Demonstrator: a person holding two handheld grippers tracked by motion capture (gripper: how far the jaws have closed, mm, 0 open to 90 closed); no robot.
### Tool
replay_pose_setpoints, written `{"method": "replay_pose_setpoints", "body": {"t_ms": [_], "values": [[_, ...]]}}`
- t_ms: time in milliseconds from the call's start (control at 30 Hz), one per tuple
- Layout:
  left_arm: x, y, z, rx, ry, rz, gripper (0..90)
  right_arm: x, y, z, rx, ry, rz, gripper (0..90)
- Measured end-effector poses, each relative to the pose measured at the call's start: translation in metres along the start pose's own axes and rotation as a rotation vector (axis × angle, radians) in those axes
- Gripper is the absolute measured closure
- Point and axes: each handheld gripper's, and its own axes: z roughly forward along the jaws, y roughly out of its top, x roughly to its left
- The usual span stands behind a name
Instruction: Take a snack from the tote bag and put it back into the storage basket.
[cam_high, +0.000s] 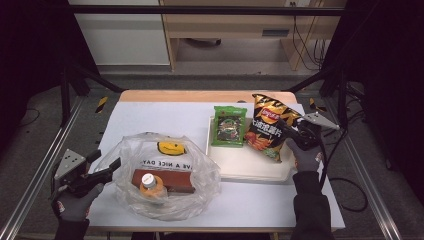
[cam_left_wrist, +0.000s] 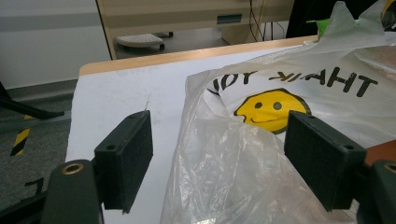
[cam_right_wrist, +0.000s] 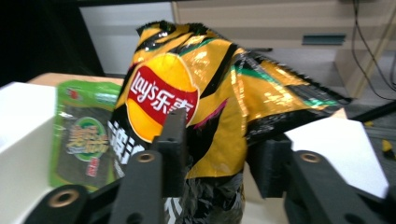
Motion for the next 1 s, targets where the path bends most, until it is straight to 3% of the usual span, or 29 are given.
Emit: {"method": "replay_pose_setpoints", "body": {"t_ms": [267, 533, 633, 733, 833, 933, 1000], "values": [[-0.001, -0.001, 0.002, 0.008, -0.003, 0.000, 23.1, -0.005, -0.002, 0.004, 0.031, -0.059, 0.000, 35.1], [-0.001, -0.001, 0.001, 0.003, 0.000, -0.002, 23.2, -0.003, 0.002, -0.020, 0.010, -0.067, -0.001, 30.4], [0.000, -0.001, 0.000, 0.004, 0.000, 0.000, 23.3, 0.006, 0.001, -0.032, 0.033, -0.057, -0.012, 36.4], [0.000, -0.001, 0.000, 0.003, 0.001, -0.001, 23.4, 0.016, -0.005, -0.038, 0.057, -0.045, -0.022, 51.3], [0.000, -0.001, 0.000, 0.005, 0.003, 0.002, 23.5, 0.023, -0.010, -0.036, 0.102, -0.067, -0.045, 64.5], [0.000, -0.001, -0.001, 0.004, 0.003, 0.001, 23.6, 0.024, -0.014, -0.029, 0.125, -0.052, -0.023, 79.4], [0.001, -0.001, -0.001, 0.006, 0.005, 0.001, 23.6, 0.024, -0.015, -0.023, 0.146, -0.058, -0.026, 83.1]]}}
